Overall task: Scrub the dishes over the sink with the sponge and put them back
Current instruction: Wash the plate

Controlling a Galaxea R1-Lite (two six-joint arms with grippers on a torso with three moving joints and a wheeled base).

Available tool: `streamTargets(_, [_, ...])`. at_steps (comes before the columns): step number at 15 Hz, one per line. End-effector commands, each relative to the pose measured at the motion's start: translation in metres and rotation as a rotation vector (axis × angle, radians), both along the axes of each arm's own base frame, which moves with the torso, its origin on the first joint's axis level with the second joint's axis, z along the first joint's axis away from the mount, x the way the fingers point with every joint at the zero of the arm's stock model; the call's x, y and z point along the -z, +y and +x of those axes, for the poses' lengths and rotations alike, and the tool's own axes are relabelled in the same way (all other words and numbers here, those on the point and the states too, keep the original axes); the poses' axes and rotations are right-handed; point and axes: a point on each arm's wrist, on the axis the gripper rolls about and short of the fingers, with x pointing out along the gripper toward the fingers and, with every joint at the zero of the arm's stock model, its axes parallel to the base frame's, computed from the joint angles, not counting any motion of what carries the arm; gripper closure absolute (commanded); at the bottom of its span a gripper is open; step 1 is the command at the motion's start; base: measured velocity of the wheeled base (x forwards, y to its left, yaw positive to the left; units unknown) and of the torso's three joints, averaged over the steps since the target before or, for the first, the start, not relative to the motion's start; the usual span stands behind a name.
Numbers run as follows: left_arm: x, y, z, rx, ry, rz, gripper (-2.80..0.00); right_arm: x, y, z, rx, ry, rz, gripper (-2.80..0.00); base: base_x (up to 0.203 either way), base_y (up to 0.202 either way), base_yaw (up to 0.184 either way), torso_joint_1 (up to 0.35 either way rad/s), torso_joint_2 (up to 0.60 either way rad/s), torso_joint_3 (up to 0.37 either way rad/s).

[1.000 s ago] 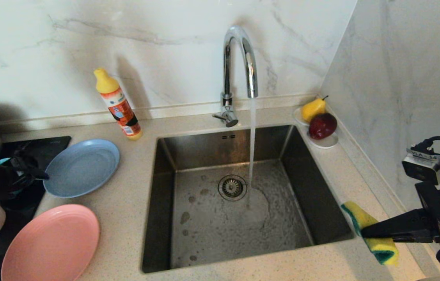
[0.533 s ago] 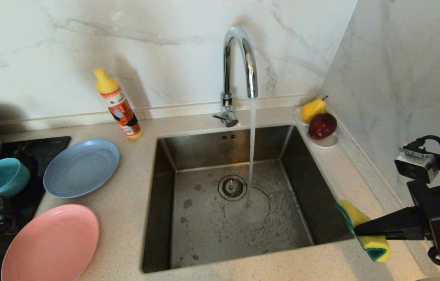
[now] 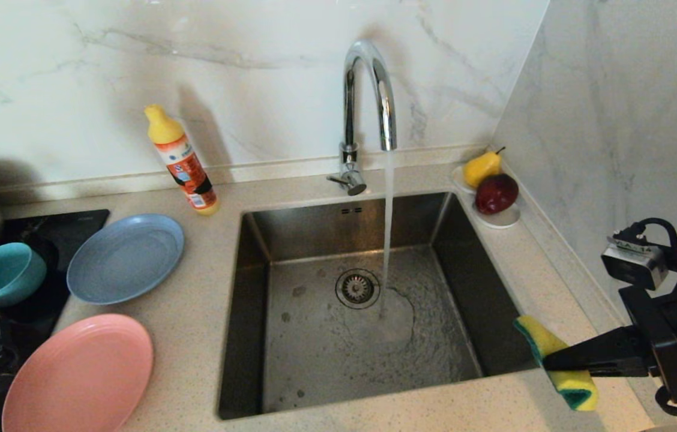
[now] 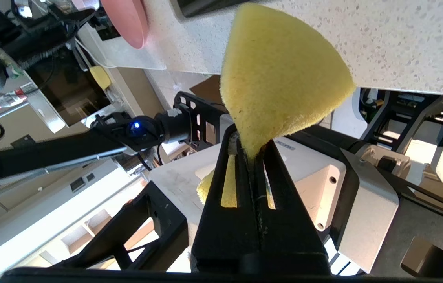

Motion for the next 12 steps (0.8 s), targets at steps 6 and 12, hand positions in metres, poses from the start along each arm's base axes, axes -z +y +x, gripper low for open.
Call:
streamTargets(6, [0.028, 0.025, 0.013, -0.043, 0.026, -0.096, -2.80, 0.007, 0.002, 0.008, -0.003, 0.036, -0.005, 0.00, 0.000, 0.000, 0.000, 0.000, 0.00, 0.000])
streamTargets(12, [0.032, 0.020, 0.011, 0.005, -0.004, -0.195, -2.80, 0.010, 0.002, 0.008, -0.003, 0.050, -0.008, 0.00, 0.000, 0.000, 0.000, 0.000, 0.00, 0.000])
